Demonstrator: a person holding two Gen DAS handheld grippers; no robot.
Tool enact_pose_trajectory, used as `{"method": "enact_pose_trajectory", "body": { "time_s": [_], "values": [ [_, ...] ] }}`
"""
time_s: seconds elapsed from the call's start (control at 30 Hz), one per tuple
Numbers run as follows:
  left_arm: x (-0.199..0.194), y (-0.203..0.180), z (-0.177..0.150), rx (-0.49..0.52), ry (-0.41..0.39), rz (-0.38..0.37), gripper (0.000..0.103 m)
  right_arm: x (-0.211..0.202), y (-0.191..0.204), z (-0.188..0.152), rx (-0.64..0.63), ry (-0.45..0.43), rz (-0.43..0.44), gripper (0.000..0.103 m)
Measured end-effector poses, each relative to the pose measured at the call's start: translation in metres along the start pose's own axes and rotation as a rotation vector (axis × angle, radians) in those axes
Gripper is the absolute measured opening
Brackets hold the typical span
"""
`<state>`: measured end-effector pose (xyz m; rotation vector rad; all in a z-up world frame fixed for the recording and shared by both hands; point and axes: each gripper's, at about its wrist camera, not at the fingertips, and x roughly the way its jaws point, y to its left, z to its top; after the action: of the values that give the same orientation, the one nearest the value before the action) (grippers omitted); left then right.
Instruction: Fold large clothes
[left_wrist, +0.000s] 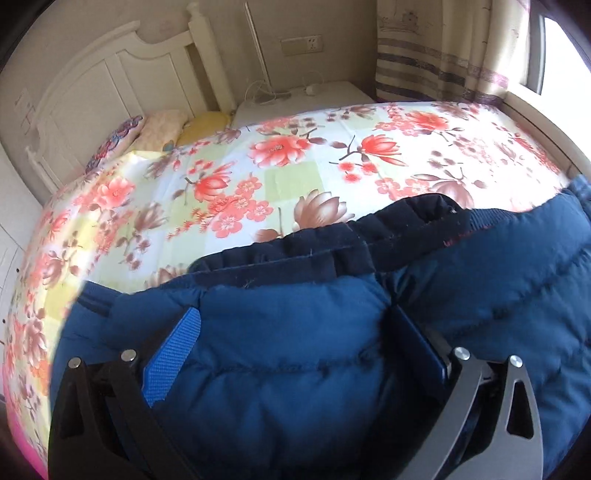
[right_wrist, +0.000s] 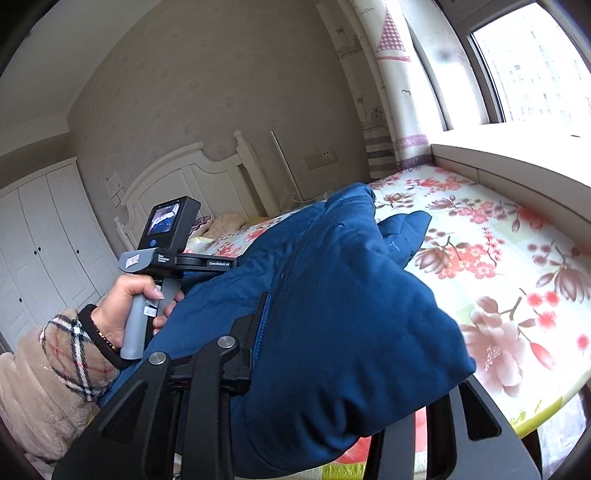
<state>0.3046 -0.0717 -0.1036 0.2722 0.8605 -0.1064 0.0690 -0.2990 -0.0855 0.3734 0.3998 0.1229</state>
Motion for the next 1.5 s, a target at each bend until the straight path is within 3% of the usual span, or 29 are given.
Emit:
{"method": "enact_pose_trajectory", "body": {
  "time_s": [0.13, 0.23, 0.33, 0.4, 0.5, 0.53, 0.57, 0.67, 0.7, 0.8, 0.93, 1.0, 1.13, 1.2, 1.33, 1.43, 1.5],
  "values": [
    [-0.063, 0.013, -0.043, -0.024, -0.115, -0.065, 0.101, 0.0, -0.002, 0.0, 0.003, 0.006, -0.007, 0.04],
    [-0.11, 0.009, -0.106, 0.043, -0.19, -0.083, 0.101, -0.001, 0.002, 0.005, -0.002, 0.004, -0.011, 0.04],
    [-0.116, 0.001, -0.162, 0.116, -0.176, -0.058, 0.101, -0.005, 0.018, 0.015, -0.043, -0.018, -0.002, 0.04],
    [-0.124, 0.007, -0.196, 0.126, -0.218, -0.056, 0.101, -0.008, 0.037, 0.022, -0.096, -0.039, 0.007, 0.04],
    [-0.143, 0.034, -0.213, 0.11, -0.205, -0.212, 0.101, -0.012, 0.082, 0.038, -0.216, -0.093, 0.024, 0.04],
    [-0.152, 0.055, -0.216, 0.061, -0.222, -0.264, 0.101, -0.012, 0.102, 0.043, -0.276, -0.11, 0.034, 0.04],
    [-0.157, 0.071, -0.216, 0.016, -0.24, -0.261, 0.101, -0.011, 0.12, 0.046, -0.328, -0.12, 0.041, 0.04],
    [-0.174, 0.147, -0.215, -0.197, -0.314, -0.186, 0.101, 0.005, 0.201, 0.042, -0.58, -0.15, 0.077, 0.04],
    [-0.18, 0.183, -0.217, -0.311, -0.34, -0.163, 0.101, 0.01, 0.221, 0.035, -0.65, -0.149, 0.084, 0.04],
    [-0.189, 0.259, -0.229, -0.554, -0.366, -0.159, 0.101, 0.046, 0.302, -0.006, -0.938, -0.105, 0.125, 0.04],
    [-0.19, 0.299, -0.247, -0.655, -0.365, -0.231, 0.101, 0.096, 0.359, -0.111, -1.316, 0.048, 0.16, 0.04],
    [-0.176, 0.302, -0.252, -0.678, -0.327, -0.356, 0.101, 0.1, 0.368, -0.162, -1.529, -0.054, 0.049, 0.041],
    [-0.147, 0.293, -0.247, -0.677, -0.269, -0.562, 0.101, 0.093, 0.359, -0.146, -1.413, -0.038, 0.122, 0.04],
    [-0.132, 0.281, -0.225, -0.633, -0.232, -0.692, 0.101, 0.086, 0.353, -0.136, -1.363, -0.064, 0.15, 0.039],
    [-0.097, 0.261, -0.176, -0.528, -0.128, -0.693, 0.101, 0.072, 0.348, -0.129, -1.32, -0.127, 0.19, 0.039],
    [-0.071, 0.252, -0.142, -0.49, -0.048, -0.781, 0.101, 0.067, 0.344, -0.127, -1.314, -0.142, 0.216, 0.039],
    [-0.069, 0.251, -0.124, -0.457, -0.044, -0.817, 0.101, 0.067, 0.344, -0.132, -1.333, -0.144, 0.225, 0.039]
  ]
}}
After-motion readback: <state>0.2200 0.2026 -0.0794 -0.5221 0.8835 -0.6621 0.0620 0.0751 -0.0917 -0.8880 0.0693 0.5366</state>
